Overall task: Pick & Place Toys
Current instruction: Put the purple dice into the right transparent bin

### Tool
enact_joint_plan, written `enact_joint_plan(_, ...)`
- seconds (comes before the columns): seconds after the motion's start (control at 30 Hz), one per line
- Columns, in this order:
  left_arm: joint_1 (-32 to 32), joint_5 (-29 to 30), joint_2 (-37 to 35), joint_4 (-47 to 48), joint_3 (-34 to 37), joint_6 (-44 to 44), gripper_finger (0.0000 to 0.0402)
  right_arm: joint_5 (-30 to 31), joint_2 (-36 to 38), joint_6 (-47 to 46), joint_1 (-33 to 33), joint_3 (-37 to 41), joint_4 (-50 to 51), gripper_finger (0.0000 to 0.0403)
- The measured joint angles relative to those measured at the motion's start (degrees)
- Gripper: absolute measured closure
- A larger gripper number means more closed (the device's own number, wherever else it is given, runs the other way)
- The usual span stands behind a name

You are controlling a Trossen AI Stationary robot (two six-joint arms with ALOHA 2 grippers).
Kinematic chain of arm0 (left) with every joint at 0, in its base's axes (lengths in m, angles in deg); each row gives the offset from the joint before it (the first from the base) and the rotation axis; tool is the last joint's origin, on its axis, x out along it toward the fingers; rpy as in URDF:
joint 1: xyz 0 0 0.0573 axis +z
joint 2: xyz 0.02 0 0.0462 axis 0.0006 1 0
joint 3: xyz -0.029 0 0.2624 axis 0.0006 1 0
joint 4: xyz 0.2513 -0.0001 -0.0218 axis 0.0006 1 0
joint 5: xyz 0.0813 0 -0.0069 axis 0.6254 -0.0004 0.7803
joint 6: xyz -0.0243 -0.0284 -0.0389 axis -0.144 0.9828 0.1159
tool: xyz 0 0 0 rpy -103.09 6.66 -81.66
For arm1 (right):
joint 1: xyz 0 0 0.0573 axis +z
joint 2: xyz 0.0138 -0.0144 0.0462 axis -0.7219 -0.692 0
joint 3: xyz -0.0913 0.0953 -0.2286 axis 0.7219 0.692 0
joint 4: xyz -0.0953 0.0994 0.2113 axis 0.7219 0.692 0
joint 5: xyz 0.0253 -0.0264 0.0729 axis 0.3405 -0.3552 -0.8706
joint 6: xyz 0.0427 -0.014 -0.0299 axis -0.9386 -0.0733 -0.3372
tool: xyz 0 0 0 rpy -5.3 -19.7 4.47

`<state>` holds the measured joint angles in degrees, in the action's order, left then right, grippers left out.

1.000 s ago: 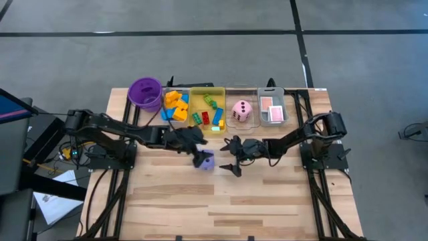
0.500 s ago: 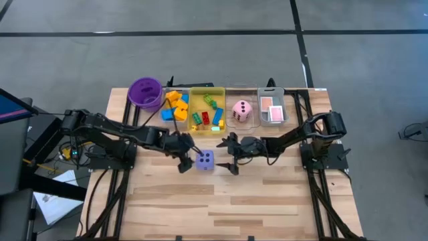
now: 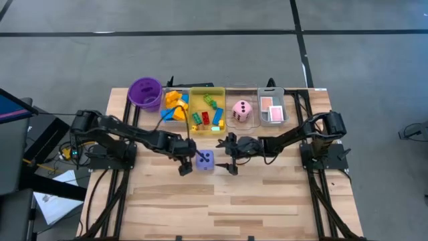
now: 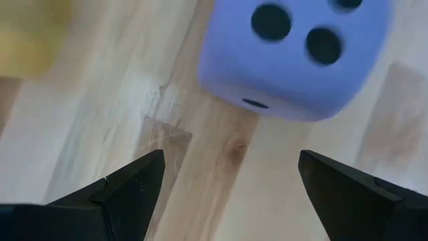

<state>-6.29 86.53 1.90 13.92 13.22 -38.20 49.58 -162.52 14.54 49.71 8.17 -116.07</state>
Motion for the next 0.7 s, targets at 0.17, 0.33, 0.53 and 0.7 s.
enact_joint_plan(0.17,0.0,0.0,5.6,-2.1,0.0,-2.0,0.0064,0.0,0.0,0.0,0.0,0.0,3.3,0.0003)
enact_joint_plan(0.33,0.0,0.0,7.6,-5.3,0.0,-2.3,0.0064,0.0,0.0,0.0,-0.1,0.1,4.3,0.0003)
enact_joint_plan(0.53,0.0,1.2,7.6,-11.3,0.0,-2.8,0.0064,0.0,-1.4,0.2,-0.2,0.1,4.1,0.0003)
enact_joint_plan(0.7,0.0,1.8,7.6,-16.0,0.0,-2.9,0.0064,-1.0,-6.3,-0.3,-0.1,-1.4,3.5,0.0003)
